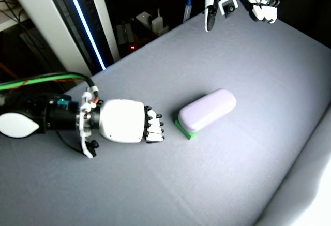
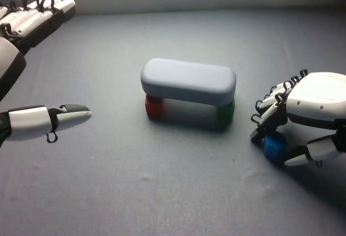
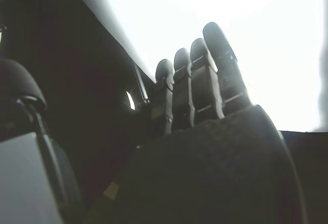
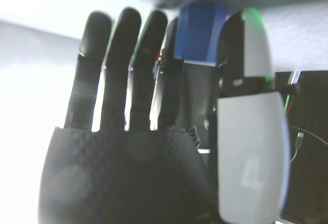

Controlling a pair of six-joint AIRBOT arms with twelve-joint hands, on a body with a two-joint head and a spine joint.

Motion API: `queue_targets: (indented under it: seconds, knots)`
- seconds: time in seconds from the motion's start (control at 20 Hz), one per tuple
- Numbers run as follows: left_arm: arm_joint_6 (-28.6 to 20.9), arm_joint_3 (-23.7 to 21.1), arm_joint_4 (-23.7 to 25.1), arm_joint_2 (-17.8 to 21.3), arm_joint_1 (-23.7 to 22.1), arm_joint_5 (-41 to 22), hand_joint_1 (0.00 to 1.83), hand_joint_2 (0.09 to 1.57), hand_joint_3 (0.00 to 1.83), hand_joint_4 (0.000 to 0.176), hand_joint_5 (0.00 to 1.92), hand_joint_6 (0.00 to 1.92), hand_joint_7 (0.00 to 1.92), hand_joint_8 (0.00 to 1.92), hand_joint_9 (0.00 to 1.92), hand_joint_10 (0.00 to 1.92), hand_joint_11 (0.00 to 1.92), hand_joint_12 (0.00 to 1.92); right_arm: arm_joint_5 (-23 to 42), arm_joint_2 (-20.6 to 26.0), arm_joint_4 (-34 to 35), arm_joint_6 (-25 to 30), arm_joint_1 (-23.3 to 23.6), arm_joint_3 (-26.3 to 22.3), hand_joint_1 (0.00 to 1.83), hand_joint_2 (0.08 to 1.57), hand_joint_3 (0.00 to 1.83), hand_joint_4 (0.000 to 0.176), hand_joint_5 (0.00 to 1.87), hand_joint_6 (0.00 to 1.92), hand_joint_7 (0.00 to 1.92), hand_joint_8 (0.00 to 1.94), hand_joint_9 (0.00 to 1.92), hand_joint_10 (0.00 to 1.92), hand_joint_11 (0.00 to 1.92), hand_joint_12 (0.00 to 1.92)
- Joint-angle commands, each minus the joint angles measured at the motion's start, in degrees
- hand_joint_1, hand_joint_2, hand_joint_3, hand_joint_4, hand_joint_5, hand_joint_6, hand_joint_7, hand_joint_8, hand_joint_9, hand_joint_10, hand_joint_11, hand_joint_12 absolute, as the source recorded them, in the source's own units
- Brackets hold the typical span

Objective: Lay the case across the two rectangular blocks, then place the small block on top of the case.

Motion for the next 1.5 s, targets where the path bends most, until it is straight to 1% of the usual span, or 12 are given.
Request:
queue_targets:
  seconds: [0.0,0.2,0.25,0.35,0.45,0.7,0.8,0.85,1.05,1.1,1.2,1.45]
  knots:
    - [-0.4,0.3,0.5,-0.4,-0.3,-7.3,0.89,0.86,0.0,0.005,0.22,0.0,0.2,0.01,0.17,0.01,0.0,0.86,5.0,-0.2,1.5,0.2,0.6,0.3,1.11,0.98,0.0,0.0,0.89,0.0,0.63,0.85,0.58,1.16,0.41,1.57]
    - [-0.6,0.3,0.4,-0.5,-0.2,-7.4,0.91,0.87,0.0,0.009,0.21,0.0,0.2,0.0,0.15,0.01,0.0,0.79,5.0,-0.6,1.5,0.2,0.8,0.5,1.21,0.97,0.0,0.0,0.98,0.04,0.77,0.79,0.71,1.05,0.52,1.44]
    - [-0.6,0.3,0.4,-0.5,-0.2,-7.4,0.91,0.87,0.0,0.008,0.21,0.0,0.19,0.0,0.15,0.01,0.0,0.78,4.8,-0.6,1.5,0.2,0.8,0.5,1.19,1.04,0.01,0.0,1.06,0.65,0.78,0.88,0.73,1.15,0.57,1.5]
    - [-0.6,0.3,0.3,-0.5,-0.2,-7.6,0.89,0.87,0.0,0.006,0.21,0.0,0.2,0.0,0.14,0.0,0.0,0.82,4.7,-0.6,1.5,0.2,0.8,0.6,1.23,1.1,0.0,0.0,0.95,1.0,1.05,0.95,0.88,1.06,0.68,1.5]
    - [-0.7,0.3,0.2,-0.6,-0.2,-7.6,0.88,0.88,0.0,0.003,0.2,0.0,0.18,0.0,0.15,0.01,0.0,0.82,4.7,-0.6,1.5,0.2,0.8,0.6,1.26,1.07,0.0,0.0,0.99,0.9,1.17,0.82,1.08,0.97,0.88,1.44]
    - [-0.8,0.3,0.0,-0.7,0.0,-7.8,0.9,0.88,0.0,0.0,0.21,0.0,0.19,0.01,0.18,0.02,0.0,0.85,5.3,-0.6,1.5,0.2,1.3,0.4,1.39,1.07,0.0,0.0,0.9,1.11,1.16,0.62,1.03,1.02,0.81,1.25]
    - [-1.0,0.3,-0.2,-0.8,0.3,-7.9,0.9,0.87,0.0,0.0,0.21,0.0,0.2,0.01,0.19,0.02,0.0,0.85,6.3,-0.6,1.3,0.2,2.1,0.2,1.28,1.06,0.0,0.0,1.0,0.94,1.22,0.65,1.07,0.96,0.86,1.39]
    - [-1.1,0.3,-0.4,-0.8,0.6,-8.0,0.93,0.87,0.0,0.0,0.23,0.0,0.19,0.0,0.18,0.01,0.0,0.8,7.0,-0.2,1.1,0.2,3.0,0.1,1.27,1.06,0.0,0.0,1.12,0.63,1.11,0.98,0.97,1.2,0.77,1.69]
    - [-1.7,0.3,-1.0,-0.9,1.6,-8.8,0.93,0.88,0.0,0.002,0.22,0.0,0.2,0.0,0.18,0.0,0.0,0.71,8.9,0.7,0.1,0.2,7.4,0.2,1.23,1.11,0.0,0.0,0.98,0.89,1.01,1.12,0.86,1.24,0.57,1.72]
    - [-1.7,0.3,-1.0,-0.9,1.7,-8.8,0.94,0.89,0.0,0.008,0.22,0.0,0.19,0.0,0.18,0.0,0.0,0.63,9.5,0.7,0.2,0.2,8.7,0.5,1.27,1.06,0.0,0.0,1.11,0.65,1.11,0.99,0.92,1.19,0.65,1.68]
    - [-1.8,0.2,-1.1,-1.0,2.0,-8.8,0.92,0.88,0.0,0.011,0.22,0.0,0.2,0.0,0.2,0.0,0.0,0.66,10.0,0.7,0.3,0.2,10.5,1.2,1.26,1.04,0.0,0.0,1.07,0.81,1.23,0.65,1.02,0.87,0.68,1.42]
    - [-2.2,0.2,-1.5,-1.1,3.0,-9.1,0.91,0.88,0.0,0.0,0.22,0.0,0.19,0.0,0.17,0.0,0.0,0.64,11.1,0.7,1.4,-0.4,14.5,2.7,1.25,1.04,0.0,0.026,1.09,0.83,1.2,0.67,0.9,0.87,0.37,1.52]
